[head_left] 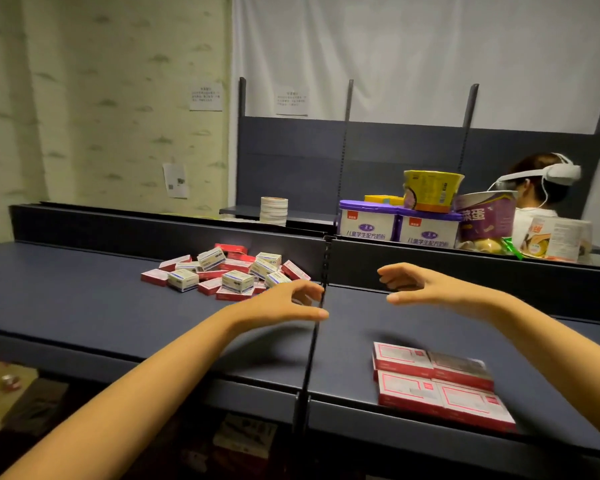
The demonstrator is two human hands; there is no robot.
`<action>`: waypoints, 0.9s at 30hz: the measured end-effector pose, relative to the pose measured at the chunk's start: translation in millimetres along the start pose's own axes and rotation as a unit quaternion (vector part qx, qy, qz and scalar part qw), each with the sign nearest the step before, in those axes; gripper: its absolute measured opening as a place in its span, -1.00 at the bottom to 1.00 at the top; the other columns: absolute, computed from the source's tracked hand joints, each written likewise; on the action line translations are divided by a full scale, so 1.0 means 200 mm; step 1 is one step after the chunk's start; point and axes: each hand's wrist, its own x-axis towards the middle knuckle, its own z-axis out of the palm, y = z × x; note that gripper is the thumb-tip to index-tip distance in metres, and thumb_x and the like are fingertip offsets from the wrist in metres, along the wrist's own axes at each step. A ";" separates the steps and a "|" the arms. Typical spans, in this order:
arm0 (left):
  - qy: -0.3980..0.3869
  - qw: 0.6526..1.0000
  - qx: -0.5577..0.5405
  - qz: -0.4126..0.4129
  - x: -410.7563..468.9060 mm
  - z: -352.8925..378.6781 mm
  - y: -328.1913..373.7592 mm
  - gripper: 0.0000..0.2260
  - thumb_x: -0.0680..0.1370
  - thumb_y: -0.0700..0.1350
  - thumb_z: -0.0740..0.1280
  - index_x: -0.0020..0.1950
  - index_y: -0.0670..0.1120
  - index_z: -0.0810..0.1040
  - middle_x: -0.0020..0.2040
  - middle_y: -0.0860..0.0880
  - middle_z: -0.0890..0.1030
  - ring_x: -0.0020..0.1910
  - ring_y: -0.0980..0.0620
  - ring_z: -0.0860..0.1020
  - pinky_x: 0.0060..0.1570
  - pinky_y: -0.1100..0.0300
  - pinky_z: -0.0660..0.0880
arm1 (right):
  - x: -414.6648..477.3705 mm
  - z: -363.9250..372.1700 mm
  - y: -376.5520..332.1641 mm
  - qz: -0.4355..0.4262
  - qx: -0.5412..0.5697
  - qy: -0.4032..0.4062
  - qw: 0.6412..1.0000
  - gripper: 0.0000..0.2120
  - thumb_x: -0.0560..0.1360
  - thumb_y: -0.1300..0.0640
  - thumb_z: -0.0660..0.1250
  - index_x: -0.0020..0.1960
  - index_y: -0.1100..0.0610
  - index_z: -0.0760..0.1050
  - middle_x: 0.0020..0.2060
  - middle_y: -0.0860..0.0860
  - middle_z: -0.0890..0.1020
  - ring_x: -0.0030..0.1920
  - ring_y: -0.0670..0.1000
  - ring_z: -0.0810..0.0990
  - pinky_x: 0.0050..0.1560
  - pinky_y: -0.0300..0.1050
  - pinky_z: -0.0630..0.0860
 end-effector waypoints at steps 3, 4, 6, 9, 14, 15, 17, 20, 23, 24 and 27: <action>0.020 1.000 0.001 -0.017 -0.05 -0.20 -0.12 -0.54 0.48 0.07 0.35 0.35 0.05 0.36 0.21 0.08 0.47 0.19 0.11 0.46 0.12 0.31 0.40 | 0.17 0.08 -0.12 -0.011 -0.014 -0.007 1.000 -0.47 0.44 0.03 0.34 0.36 -0.02 0.26 0.25 -0.07 0.41 0.26 -0.06 0.42 0.19 -0.22 0.39; 0.024 0.999 -0.003 -0.022 -0.07 -0.27 -0.16 -0.54 0.48 0.07 0.36 0.35 0.05 0.35 0.21 0.08 0.47 0.18 0.12 0.47 0.09 0.33 0.42 | 0.23 0.10 -0.17 -0.012 -0.022 -0.008 1.000 -0.47 0.45 0.03 0.34 0.37 0.00 0.25 0.25 -0.07 0.41 0.26 -0.05 0.42 0.21 -0.21 0.39; 0.038 0.999 -0.010 -0.028 -0.10 -0.41 -0.27 -0.55 0.48 0.06 0.37 0.33 0.06 0.37 0.18 0.09 0.48 0.16 0.14 0.48 0.00 0.35 0.47 | 0.34 0.16 -0.25 -0.013 -0.037 -0.008 0.999 -0.47 0.46 0.03 0.33 0.38 0.01 0.25 0.24 -0.07 0.41 0.26 -0.05 0.42 0.24 -0.18 0.38; 0.070 0.997 0.003 -0.033 -0.12 -0.62 -0.44 -0.54 0.45 0.05 0.41 0.31 0.07 0.39 0.21 0.09 0.49 0.17 0.14 0.48 0.02 0.28 0.51 | 0.52 0.25 -0.35 -0.011 -0.034 -0.005 0.999 -0.47 0.46 0.02 0.34 0.38 0.00 0.27 0.28 -0.05 0.43 0.27 -0.04 0.43 0.26 -0.16 0.38; 0.072 0.996 0.014 -0.048 -0.16 -1.01 -0.74 -0.53 0.42 0.00 0.45 0.29 0.04 0.42 0.18 0.04 0.52 0.17 0.08 0.50 0.15 0.21 0.46 | 0.83 0.39 -0.50 0.006 -0.039 0.006 0.999 -0.41 0.40 -0.04 0.36 0.38 0.01 0.28 0.32 -0.02 0.43 0.26 -0.04 0.43 0.27 -0.16 0.38; 0.070 0.996 0.020 -0.051 -0.17 -1.07 -0.80 -0.54 0.42 -0.02 0.45 0.28 0.04 0.43 0.18 0.04 0.53 0.17 0.08 0.50 0.16 0.21 0.46 | 0.88 0.42 -0.52 0.009 -0.036 0.010 0.999 -0.42 0.40 -0.03 0.37 0.38 0.01 0.28 0.34 -0.01 0.42 0.25 -0.04 0.43 0.25 -0.17 0.38; 0.068 0.995 0.031 -0.059 -0.18 -1.18 -0.92 -0.52 0.42 -0.03 0.46 0.31 0.00 0.42 0.19 0.05 0.52 0.19 0.09 0.49 0.22 0.20 0.44 | 0.98 0.47 -0.55 0.012 -0.024 0.021 0.999 -0.39 0.38 -0.07 0.37 0.37 0.01 0.29 0.34 0.00 0.41 0.25 -0.03 0.43 0.27 -0.15 0.38; 0.062 0.994 0.045 -0.074 -0.19 -1.29 -1.06 -0.47 0.41 -0.02 0.47 0.34 -0.01 0.40 0.22 0.07 0.48 0.20 0.11 0.47 0.18 0.28 0.41 | 1.11 0.56 -0.59 0.018 -0.009 0.040 0.999 -0.45 0.43 -0.04 0.34 0.37 0.03 0.29 0.35 0.02 0.41 0.28 0.00 0.43 0.32 -0.08 0.38; 0.016 0.995 0.040 -0.090 -0.20 -1.34 -1.16 -0.50 0.40 0.00 0.48 0.30 0.05 0.43 0.23 0.10 0.50 0.18 0.17 0.48 0.04 0.41 0.40 | 1.23 0.62 -0.62 0.027 -0.010 0.051 0.998 -0.48 0.45 -0.06 0.32 0.37 0.02 0.29 0.35 0.02 0.40 0.28 -0.01 0.42 0.31 -0.09 0.37; 0.002 0.995 0.047 -0.093 -0.19 -1.35 -1.19 -0.53 0.40 -0.02 0.48 0.28 0.05 0.43 0.23 0.10 0.50 0.17 0.17 0.48 0.05 0.40 0.41 | 1.26 0.64 -0.63 0.029 -0.011 0.056 0.998 -0.48 0.46 -0.06 0.32 0.37 0.02 0.30 0.35 0.01 0.41 0.26 -0.02 0.42 0.29 -0.11 0.37; -0.014 0.993 0.072 -0.094 -0.17 -1.38 -1.24 -0.53 0.42 -0.06 0.47 0.30 0.01 0.43 0.24 0.05 0.49 0.21 0.11 0.47 0.16 0.32 0.39 | 1.37 0.67 -0.66 0.032 -0.029 0.087 0.995 -0.51 0.49 -0.02 0.31 0.36 0.08 0.32 0.33 0.04 0.43 0.21 -0.04 0.43 0.22 -0.18 0.35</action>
